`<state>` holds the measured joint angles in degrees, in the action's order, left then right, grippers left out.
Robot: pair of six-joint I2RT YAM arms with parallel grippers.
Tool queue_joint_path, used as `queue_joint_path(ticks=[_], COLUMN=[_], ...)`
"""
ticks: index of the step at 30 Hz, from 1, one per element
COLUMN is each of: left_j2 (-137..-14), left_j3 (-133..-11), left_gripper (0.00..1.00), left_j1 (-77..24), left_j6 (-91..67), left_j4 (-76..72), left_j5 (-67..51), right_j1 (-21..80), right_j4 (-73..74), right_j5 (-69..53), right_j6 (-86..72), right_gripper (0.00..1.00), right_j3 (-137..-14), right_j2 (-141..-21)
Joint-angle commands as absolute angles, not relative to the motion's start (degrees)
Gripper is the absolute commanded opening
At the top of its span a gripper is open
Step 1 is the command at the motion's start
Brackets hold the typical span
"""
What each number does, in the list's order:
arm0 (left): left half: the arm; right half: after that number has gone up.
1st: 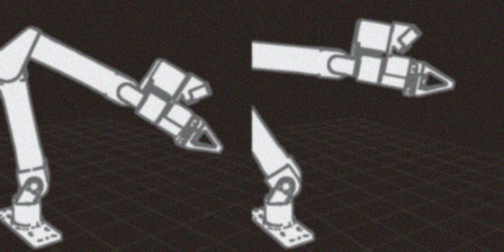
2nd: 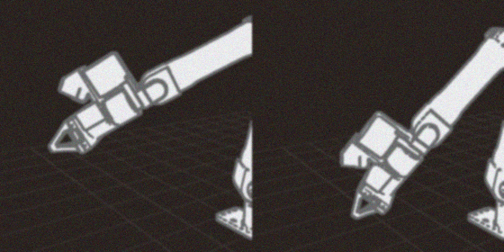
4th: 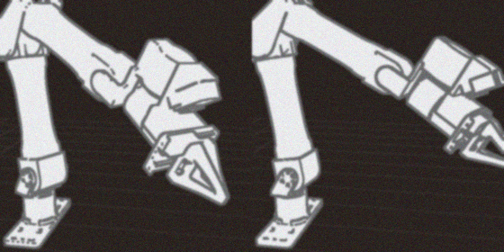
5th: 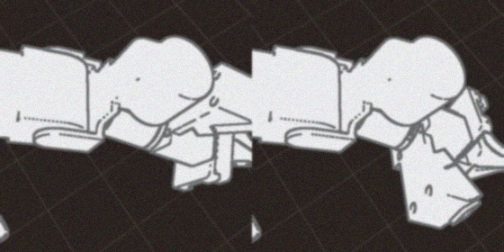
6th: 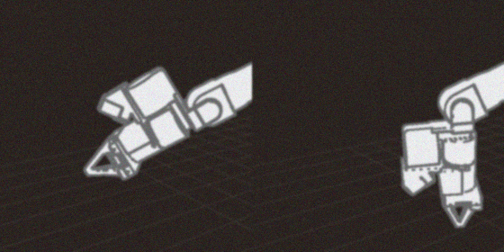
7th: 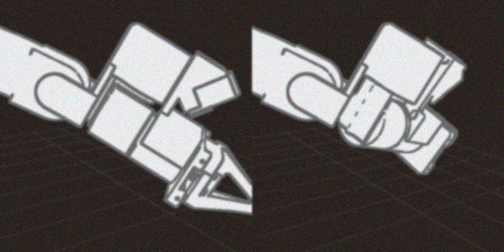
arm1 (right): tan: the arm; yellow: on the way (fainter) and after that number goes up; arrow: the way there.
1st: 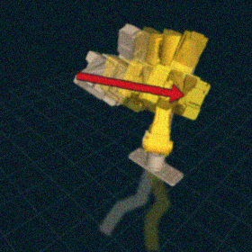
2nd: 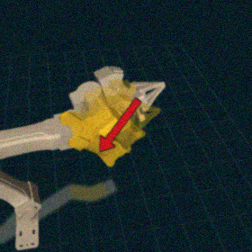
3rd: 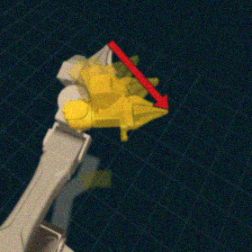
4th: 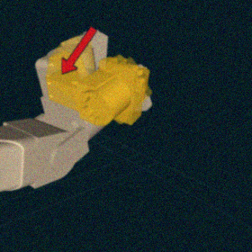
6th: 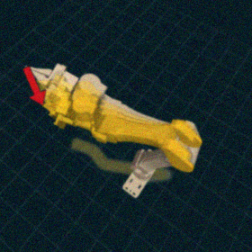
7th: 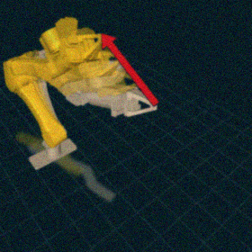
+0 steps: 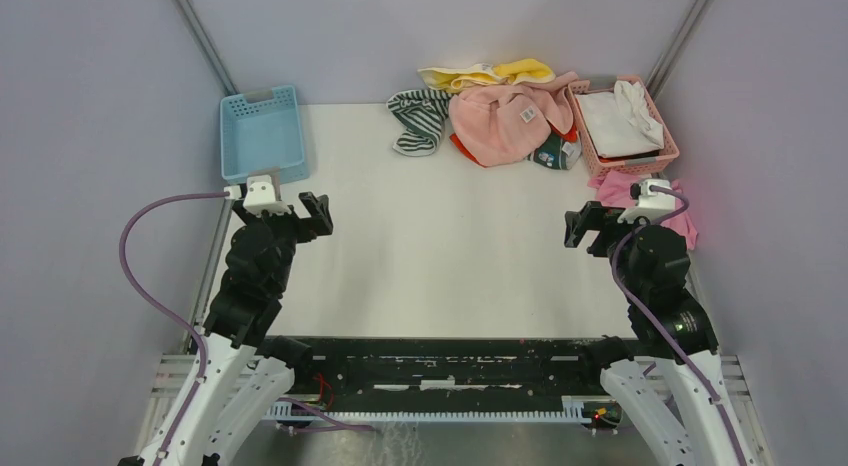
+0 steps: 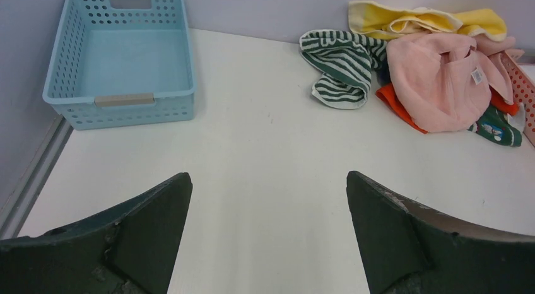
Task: Roll the towels
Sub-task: Pick up the towel at the corner of the board.
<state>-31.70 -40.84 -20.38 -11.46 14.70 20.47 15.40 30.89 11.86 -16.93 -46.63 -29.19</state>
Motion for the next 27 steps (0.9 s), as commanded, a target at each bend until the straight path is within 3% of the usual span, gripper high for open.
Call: queue_joint_path(ticks=[1,16,21,27], left_j2=[-31.3,-31.55,-32.14,-33.55], left_j3=[-40.69,-40.69,-40.87,-41.0], left_gripper=[0.99,0.99,0.99,0.99], left_j1=[-20.46,-20.5,-20.48,-20.48], left_j6=[-10.11,-9.93,-9.93,-9.93], left_j4=[13.26,13.05,13.18,13.38], left_j5=[19.63,17.9,16.48,14.73], right_j1=[15.65,15.64,15.66,15.69], right_j4=[28.11,22.2,18.85,4.75], right_j5=[11.25,5.9,0.54,0.95], right_j6=[-16.29,-16.64,-18.04,-17.68], right_gripper=[1.0,1.0,1.0,1.0], right_j3=[-46.32,-43.49,-47.54,-52.64], right_j2=[-28.8,-31.28,-45.82,-66.07])
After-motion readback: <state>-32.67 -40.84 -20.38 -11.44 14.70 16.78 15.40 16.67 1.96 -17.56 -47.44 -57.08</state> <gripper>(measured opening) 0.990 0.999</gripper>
